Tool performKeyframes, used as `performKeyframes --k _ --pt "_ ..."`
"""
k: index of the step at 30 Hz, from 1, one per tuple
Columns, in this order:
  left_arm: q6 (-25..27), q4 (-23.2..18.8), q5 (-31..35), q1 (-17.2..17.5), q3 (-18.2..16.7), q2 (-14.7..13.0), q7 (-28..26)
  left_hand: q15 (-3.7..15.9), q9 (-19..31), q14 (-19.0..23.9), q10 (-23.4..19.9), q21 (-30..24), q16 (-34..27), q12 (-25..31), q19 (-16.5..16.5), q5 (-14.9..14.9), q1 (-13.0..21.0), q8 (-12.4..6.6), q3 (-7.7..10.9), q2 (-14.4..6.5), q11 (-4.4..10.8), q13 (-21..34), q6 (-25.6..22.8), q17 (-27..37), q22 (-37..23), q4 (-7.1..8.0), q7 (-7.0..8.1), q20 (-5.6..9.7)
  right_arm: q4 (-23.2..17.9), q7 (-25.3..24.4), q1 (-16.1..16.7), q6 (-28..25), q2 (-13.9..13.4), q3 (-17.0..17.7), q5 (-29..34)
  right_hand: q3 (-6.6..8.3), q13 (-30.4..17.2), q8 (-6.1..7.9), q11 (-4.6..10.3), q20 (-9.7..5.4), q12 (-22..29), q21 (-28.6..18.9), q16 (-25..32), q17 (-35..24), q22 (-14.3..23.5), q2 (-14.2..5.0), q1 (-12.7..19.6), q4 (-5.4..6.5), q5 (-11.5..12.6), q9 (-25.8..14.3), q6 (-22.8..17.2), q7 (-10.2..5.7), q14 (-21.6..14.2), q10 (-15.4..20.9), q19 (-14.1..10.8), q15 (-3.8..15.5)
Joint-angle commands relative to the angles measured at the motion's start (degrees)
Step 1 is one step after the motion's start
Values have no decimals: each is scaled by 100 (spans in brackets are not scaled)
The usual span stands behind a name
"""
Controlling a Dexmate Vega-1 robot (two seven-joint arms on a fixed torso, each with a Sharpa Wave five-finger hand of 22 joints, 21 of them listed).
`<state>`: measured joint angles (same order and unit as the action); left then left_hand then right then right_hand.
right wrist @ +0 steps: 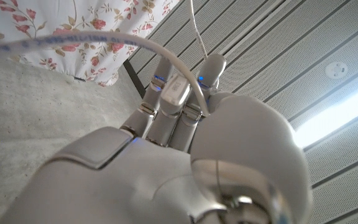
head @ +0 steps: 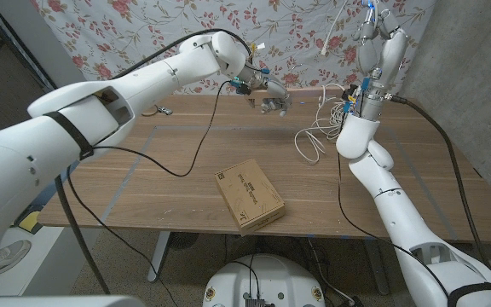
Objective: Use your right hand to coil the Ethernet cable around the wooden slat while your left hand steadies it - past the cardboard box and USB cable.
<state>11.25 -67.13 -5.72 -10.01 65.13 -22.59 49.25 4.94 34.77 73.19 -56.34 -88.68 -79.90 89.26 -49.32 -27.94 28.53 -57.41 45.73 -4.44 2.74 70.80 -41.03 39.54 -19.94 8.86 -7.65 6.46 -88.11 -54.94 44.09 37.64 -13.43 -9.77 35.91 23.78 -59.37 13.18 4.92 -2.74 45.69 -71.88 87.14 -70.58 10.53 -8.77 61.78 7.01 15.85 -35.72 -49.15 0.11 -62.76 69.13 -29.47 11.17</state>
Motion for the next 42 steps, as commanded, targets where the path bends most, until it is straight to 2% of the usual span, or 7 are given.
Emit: performKeyframes --k 1,9,26,32,35,38,42 --pt "-165 318 106 -78 54 219 116 623 -8 654 -239 -13 -4 43 -46 2 28 -17 -17 -75 274 11 2 4 -10 17 -43 71 257 1095 -705 -752 -355 -725 -1151 27 -61 21 -10 -856 25 -51 15 -11 10 -51 84 -26 -11 -30 -820 328 -61 54 -41 99" --pt "-354 486 142 -110 54 298 193 621 -14 642 -237 -10 6 43 -42 1 25 -18 -20 -69 291 11 4 -7 -10 19 -41 70 301 1861 -1041 -1609 -487 -1076 -1562 59 -41 9 -17 -852 17 -69 13 -11 8 -55 93 -33 -36 -1 -833 351 -82 86 -77 100" --pt "-724 759 81 -149 39 337 476 623 -19 646 -224 -12 18 42 -34 -8 25 -17 -17 -66 278 10 18 -26 -12 19 -51 61 1079 2681 -1849 -3150 -750 -2222 -1191 163 315 -51 -49 -844 -152 -90 -13 -4 2 -64 120 -62 -122 137 -878 421 -116 177 -141 99" --pt "-727 731 81 -136 23 285 460 636 -56 657 -220 -6 -7 42 -37 -9 27 -2 -16 -66 279 10 1 5 1 17 -52 64 1159 2892 -1969 -3562 -881 -2461 -1101 251 745 -168 -190 -774 -346 -121 -44 6 -9 -86 164 -113 -202 290 -786 551 -118 236 -211 96" --pt "-752 759 84 -142 23 287 460 619 -45 644 -216 -8 24 41 -32 -9 28 -10 -16 -66 290 10 2 -35 -2 17 -55 60 999 3183 -1986 -3866 -989 -2529 -1123 404 1393 -304 -315 -485 -711 -157 -344 108 -31 47 289 -359 -405 604 -568 495 162 -18 -196 96" --pt "-798 816 82 -155 25 303 481 635 -53 653 -217 -5 -1 43 -34 -9 28 -7 -17 -65 283 10 2 -1 6 17 -46 62 829 3485 -2005 -4076 -1127 -2595 -1139 373 2177 -308 -381 42 -1118 -113 -2664 2037 -55 225 -52 -758 -570 1189 258 321 461 -837 21 135" --pt "-850 884 85 -168 25 323 490 623 -56 636 -214 -21 24 43 -19 -8 27 -7 -18 -64 280 10 1 -31 -23 17 -39 66 420 4107 -2075 -4725 -1349 -2754 -964 219 2957 -329 -393 749 -2032 377 -5016 3473 -59 691 -1174 -646 -562 1697 1583 -92 2265 -2764 944 -280"
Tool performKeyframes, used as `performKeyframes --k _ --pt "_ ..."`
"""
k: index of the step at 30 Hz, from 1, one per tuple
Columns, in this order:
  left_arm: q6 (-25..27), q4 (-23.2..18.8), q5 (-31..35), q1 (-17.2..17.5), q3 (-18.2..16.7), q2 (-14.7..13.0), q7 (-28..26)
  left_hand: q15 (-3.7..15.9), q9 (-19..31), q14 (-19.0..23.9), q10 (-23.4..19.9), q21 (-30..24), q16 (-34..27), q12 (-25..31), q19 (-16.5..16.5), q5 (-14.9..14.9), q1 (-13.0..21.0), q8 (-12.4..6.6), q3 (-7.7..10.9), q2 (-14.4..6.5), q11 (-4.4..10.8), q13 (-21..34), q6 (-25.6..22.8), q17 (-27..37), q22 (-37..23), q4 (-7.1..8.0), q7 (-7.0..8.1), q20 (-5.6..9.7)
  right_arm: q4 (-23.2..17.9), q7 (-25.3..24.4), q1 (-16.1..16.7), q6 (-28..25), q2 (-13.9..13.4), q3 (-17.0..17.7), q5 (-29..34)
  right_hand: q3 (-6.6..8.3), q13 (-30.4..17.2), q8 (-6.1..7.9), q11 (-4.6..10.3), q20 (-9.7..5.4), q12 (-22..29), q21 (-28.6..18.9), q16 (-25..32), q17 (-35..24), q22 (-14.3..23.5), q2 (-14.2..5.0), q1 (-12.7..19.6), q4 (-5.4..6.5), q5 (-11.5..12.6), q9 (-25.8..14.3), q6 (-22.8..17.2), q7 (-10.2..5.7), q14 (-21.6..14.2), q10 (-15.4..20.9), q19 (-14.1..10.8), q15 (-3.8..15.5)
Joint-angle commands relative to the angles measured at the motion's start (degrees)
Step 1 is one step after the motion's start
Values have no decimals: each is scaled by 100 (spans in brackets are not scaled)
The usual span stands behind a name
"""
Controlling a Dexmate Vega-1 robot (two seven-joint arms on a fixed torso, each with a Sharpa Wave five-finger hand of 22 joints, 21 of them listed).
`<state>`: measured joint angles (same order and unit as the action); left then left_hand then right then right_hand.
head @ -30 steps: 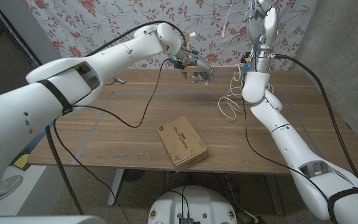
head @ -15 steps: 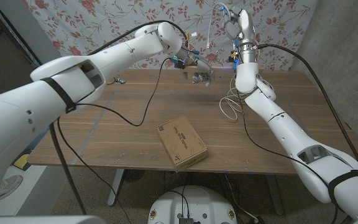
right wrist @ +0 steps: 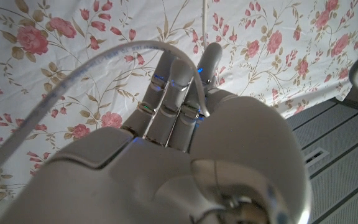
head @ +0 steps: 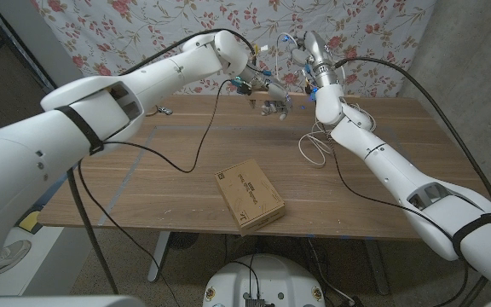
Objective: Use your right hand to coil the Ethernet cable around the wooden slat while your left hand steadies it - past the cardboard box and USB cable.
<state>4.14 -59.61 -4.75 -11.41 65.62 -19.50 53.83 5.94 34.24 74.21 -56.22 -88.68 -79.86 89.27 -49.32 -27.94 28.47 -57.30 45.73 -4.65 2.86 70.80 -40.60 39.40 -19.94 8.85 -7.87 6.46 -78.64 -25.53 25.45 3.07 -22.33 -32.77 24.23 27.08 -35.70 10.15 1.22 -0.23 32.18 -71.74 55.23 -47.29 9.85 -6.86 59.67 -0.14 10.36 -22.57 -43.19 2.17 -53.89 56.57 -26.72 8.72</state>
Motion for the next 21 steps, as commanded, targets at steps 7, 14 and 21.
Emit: performKeyframes --k 7,14,21 --pt "-213 181 -13 -40 -28 17 60 519 -35 543 -235 -7 20 45 -28 -9 35 -6 -18 -41 270 10 -53 -21 6 16 -20 67 -962 2542 -550 -2014 -774 -721 249 -796 1198 29 -312 990 -1982 1179 -3343 1784 19 1065 -2418 305 90 845 2888 -512 3610 -3821 1901 -829" --pt "-186 63 -30 -11 -46 -78 56 523 -49 547 -229 -8 20 43 -28 -9 36 -1 -19 -40 269 10 -51 -26 9 16 -13 66 -970 2719 -592 -1855 -864 -668 60 -1517 1368 117 -678 1045 -2057 1546 -3546 1949 18 1600 -3437 628 210 949 3009 -473 3833 -4043 2152 -1001" --pt "-163 -40 -47 13 -42 -151 65 534 -47 552 -230 -9 -3 43 -28 -9 37 -6 -18 -42 288 10 -52 6 10 16 -21 63 -1149 3730 -1002 -2339 -1038 -947 205 -2458 1736 29 -857 1212 -2181 2434 -4200 2327 15 1680 -3909 584 718 1076 3792 -500 5052 -5223 2957 -1554"
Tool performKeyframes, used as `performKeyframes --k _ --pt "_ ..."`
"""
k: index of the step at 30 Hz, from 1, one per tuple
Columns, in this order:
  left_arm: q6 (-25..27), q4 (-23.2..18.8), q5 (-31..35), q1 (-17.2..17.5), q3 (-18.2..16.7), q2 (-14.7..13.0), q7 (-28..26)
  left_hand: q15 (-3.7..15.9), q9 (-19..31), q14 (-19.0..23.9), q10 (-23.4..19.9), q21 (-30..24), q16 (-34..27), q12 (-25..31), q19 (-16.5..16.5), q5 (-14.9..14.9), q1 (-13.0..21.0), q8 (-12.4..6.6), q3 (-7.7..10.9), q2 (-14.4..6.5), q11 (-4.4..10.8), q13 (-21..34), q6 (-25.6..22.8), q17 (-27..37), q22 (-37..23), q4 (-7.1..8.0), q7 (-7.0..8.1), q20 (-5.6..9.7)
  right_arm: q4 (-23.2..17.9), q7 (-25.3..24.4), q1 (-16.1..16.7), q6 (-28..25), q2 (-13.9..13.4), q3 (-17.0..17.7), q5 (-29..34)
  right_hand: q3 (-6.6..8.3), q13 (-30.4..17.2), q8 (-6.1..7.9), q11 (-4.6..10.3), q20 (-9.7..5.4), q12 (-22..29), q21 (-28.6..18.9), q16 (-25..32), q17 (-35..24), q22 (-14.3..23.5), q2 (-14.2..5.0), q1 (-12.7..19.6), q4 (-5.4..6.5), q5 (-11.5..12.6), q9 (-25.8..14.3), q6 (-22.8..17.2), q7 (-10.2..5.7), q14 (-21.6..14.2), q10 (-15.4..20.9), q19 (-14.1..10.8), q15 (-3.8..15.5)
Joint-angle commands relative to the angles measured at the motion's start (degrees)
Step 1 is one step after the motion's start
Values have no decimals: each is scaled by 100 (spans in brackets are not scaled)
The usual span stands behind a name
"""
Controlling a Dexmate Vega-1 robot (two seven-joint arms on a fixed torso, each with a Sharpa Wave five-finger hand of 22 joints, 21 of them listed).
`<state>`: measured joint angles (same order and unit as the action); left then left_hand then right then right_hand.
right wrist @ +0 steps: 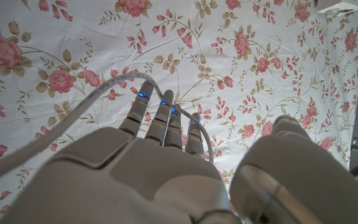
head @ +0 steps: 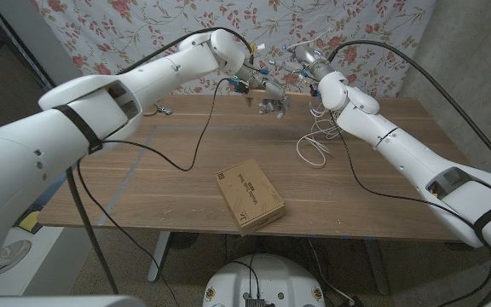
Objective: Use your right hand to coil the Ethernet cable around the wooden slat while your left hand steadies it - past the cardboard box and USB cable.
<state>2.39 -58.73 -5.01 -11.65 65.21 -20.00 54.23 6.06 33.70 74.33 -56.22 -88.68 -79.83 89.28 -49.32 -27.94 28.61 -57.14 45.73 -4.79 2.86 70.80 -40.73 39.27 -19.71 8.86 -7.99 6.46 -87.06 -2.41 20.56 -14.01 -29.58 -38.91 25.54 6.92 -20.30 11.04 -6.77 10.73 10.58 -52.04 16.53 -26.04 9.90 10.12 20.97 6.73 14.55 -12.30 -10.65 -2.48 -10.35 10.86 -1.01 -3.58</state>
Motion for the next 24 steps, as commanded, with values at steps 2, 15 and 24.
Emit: performKeyframes --k 2,15,24 --pt "35 -186 -25 50 -4 -137 14 512 -5 528 -223 -11 12 40 -25 -9 22 -15 -19 -29 275 10 -40 0 -15 16 -12 63 -332 1680 -629 -725 -338 -380 79 -614 292 -21 -112 132 -5 742 -475 296 12 -46 -17 -145 433 62 655 -29 1093 -910 706 -419" --pt "125 -380 -58 80 15 -258 -5 511 -18 544 -225 -12 0 43 -25 -9 26 -14 -19 -30 262 10 -44 11 -10 14 -16 60 -598 2036 -860 -788 -492 -607 646 -1748 907 1213 359 133 159 2635 -406 929 27 -667 -680 24 964 147 -4550 363 2558 -264 2288 -255" --pt "173 -511 -64 77 46 -326 5 527 14 538 -219 -12 -13 41 -25 -9 29 -30 -20 -28 277 10 -28 35 -8 13 -9 59 -61 3941 -1628 -843 -357 -883 400 -2407 702 411 269 23 1039 2692 827 1361 20 -1088 30 -56 890 -487 -1293 -454 -1782 3143 -773 517"
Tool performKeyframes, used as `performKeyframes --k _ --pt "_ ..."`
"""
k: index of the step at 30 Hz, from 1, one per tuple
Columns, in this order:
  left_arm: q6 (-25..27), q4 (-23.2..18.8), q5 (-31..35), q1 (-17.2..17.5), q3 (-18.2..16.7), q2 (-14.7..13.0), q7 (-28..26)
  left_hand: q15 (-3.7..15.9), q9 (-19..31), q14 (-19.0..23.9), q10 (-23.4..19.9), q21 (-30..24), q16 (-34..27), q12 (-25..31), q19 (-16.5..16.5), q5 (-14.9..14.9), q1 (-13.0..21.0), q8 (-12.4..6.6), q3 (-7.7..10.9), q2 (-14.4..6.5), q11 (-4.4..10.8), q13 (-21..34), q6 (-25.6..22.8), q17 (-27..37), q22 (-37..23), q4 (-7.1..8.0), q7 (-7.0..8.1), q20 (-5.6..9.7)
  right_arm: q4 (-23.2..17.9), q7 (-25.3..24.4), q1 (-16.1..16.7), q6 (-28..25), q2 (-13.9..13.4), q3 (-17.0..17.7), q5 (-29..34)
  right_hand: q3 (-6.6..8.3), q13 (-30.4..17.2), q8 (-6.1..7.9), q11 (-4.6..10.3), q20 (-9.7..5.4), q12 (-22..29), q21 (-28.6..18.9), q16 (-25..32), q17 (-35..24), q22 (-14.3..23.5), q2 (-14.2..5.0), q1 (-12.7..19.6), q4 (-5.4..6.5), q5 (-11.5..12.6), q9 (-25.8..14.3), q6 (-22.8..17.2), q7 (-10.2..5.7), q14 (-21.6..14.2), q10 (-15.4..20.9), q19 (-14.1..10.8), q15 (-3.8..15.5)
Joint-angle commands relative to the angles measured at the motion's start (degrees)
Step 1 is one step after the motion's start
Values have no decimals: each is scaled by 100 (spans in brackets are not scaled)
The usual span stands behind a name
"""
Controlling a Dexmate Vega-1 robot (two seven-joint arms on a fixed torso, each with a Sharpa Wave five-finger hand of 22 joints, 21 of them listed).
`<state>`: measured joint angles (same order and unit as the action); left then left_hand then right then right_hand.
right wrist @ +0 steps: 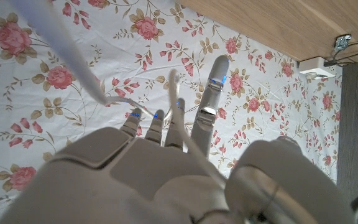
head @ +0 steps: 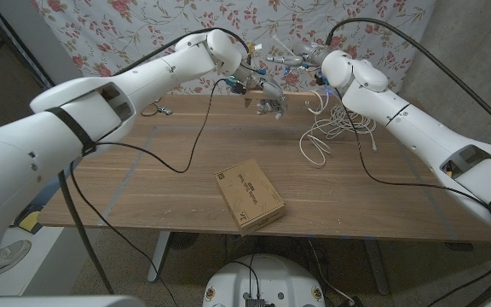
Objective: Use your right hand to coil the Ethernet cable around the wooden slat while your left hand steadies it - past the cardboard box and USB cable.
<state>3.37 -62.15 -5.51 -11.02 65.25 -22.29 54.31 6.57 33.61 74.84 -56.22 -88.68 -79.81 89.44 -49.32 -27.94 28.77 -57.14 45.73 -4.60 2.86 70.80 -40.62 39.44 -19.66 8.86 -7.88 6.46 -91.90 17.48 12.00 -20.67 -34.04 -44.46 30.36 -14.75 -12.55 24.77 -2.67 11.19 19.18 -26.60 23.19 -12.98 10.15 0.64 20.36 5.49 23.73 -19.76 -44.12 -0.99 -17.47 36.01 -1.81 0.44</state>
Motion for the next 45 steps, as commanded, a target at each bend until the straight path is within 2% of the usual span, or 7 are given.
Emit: performKeyframes --k 1,6,10,15,22,27,45 --pt "82 -188 -19 16 43 -109 -4 469 4 465 -221 -13 4 27 -26 -9 14 -19 -20 -45 263 10 -40 0 -12 13 -16 60 490 2005 -798 -133 101 -325 -139 -272 -114 -1119 -179 -20 110 124 248 6 3 -199 51 108 -27 357 2304 -681 -1344 414 -933 75" --pt "138 -270 -27 22 55 -157 -16 462 12 467 -212 -14 16 25 -24 -9 15 -25 -20 -45 277 10 -42 -15 -14 13 -25 58 772 2174 -826 -3 177 -184 -613 -407 -627 -1357 -329 -498 332 -859 1716 -1053 133 -260 -38 150 -9 785 3266 -553 -4038 270 -4007 481" --pt "162 -323 -37 24 66 -188 -10 463 11 477 -209 -28 12 25 -12 -10 16 -25 -21 -42 286 10 -43 -13 -38 12 -32 61 713 1883 -690 33 147 -33 -810 -409 -917 -1243 -360 -505 488 -1354 2834 -2539 490 -59 48 66 21 774 2884 -196 -4378 454 -4553 555" --pt "208 -408 -42 22 85 -233 -4 464 14 479 -215 -12 18 27 -21 -11 18 -27 -20 -41 285 10 -40 -21 -12 11 -24 62 657 1788 -634 -18 120 122 -1123 -467 -1804 -1313 -418 -439 842 -2042 4318 -5304 1328 76 -414 292 102 703 3031 -117 -3871 -112 -4362 519" --pt "266 -553 -60 29 108 -315 10 456 -4 475 -211 -11 27 27 -22 -14 21 -21 -18 -39 270 10 -58 -30 -7 11 -44 58 1373 1748 -447 968 180 794 -2672 -366 -1228 -1243 -374 82 -198 -859 652 -2292 277 113 -869 176 191 785 2452 -59 -382 -1674 -1768 -437" --pt "333 -687 -69 28 141 -400 52 474 5 495 -212 -11 -1 28 -20 -15 23 -25 -17 -39 274 10 -53 3 -6 12 -43 58 1756 1119 142 2280 302 1500 -3849 -261 -935 -1283 -333 39 -525 -281 -83 -1747 60 -165 -590 107 179 800 2645 -116 429 -1983 -781 -460" --pt "1571 -1246 -1054 477 -202 -837 211 457 70 516 -258 -25 25 36 -67 0 54 -67 11 -117 258 10 -55 -46 15 5 -86 54 1461 -892 903 4259 267 2034 -4119 -167 -763 -1261 -220 -150 -619 -119 -502 -1402 41 -425 -366 61 87 811 2581 -248 845 -2016 -692 -199"
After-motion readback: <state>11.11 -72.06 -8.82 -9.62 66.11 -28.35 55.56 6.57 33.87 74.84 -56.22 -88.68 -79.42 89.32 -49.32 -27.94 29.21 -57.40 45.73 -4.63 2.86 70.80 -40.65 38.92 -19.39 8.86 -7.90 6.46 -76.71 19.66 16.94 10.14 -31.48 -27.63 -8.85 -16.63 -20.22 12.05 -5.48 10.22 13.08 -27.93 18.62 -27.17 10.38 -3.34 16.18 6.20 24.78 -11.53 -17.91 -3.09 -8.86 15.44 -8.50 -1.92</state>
